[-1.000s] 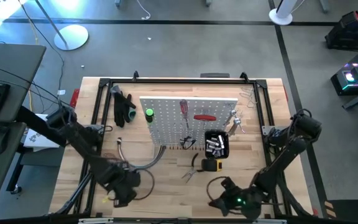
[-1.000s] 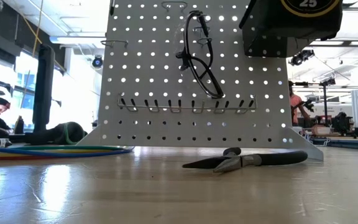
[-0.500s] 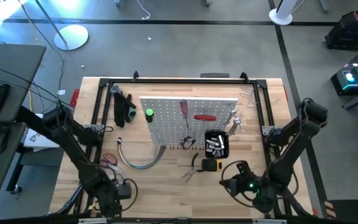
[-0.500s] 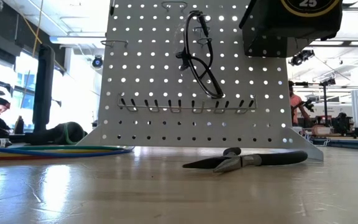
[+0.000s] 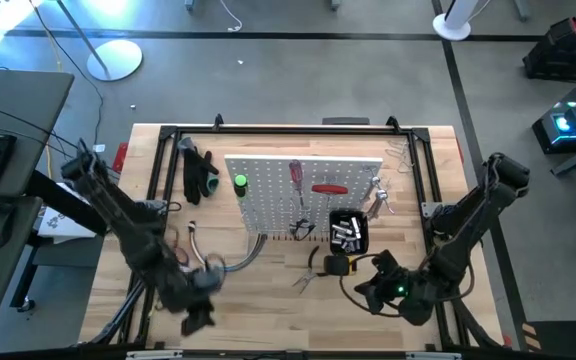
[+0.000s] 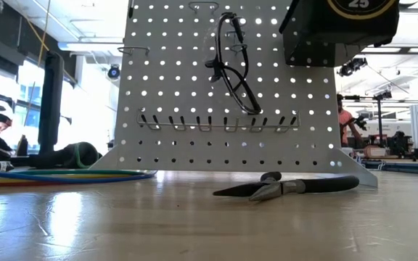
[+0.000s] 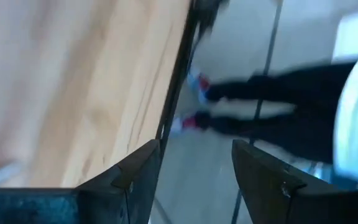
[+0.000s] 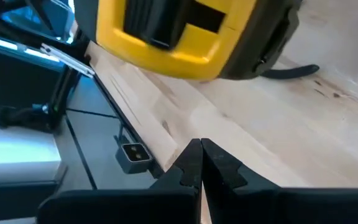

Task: Hang tools onto peg board
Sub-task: Hang the plier on the peg board

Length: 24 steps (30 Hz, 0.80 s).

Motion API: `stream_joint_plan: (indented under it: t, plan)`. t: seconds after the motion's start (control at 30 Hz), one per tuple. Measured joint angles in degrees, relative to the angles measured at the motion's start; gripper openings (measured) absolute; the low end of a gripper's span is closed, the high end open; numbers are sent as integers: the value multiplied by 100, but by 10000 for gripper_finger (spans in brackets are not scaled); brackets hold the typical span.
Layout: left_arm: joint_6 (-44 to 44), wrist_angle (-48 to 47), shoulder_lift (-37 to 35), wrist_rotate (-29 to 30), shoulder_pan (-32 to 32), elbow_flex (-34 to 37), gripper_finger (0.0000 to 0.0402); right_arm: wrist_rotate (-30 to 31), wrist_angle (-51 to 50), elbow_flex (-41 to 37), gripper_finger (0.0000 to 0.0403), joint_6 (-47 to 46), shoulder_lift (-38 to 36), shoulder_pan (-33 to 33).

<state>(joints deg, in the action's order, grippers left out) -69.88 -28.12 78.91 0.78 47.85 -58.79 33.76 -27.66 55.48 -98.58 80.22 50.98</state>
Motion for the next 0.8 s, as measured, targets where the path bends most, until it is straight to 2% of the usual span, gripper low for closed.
stream_joint_plan:
  t: [0.17,0.27,0.37,0.5,0.7,0.8]
  plan:
    - [274,-230,-1001,1325,-443,-12,193,-86,-101,0,0,123,-4,0]
    - [311,-754,-1396,2158,-606,-5,193,-116,-349,0,0,109,14,0]
    - [258,-1202,-1655,2727,-720,-4,193,-53,-666,0,0,99,5,-90]
    - [246,-1429,-1733,3004,-825,-4,193,91,-1000,0,0,108,5,-328]
    - [248,-1427,-1632,3042,-928,-2,193,569,-1326,0,0,243,5,-748]
    - [244,-1423,-1578,3027,-926,-4,193,506,-1253,0,0,508,3,-969]
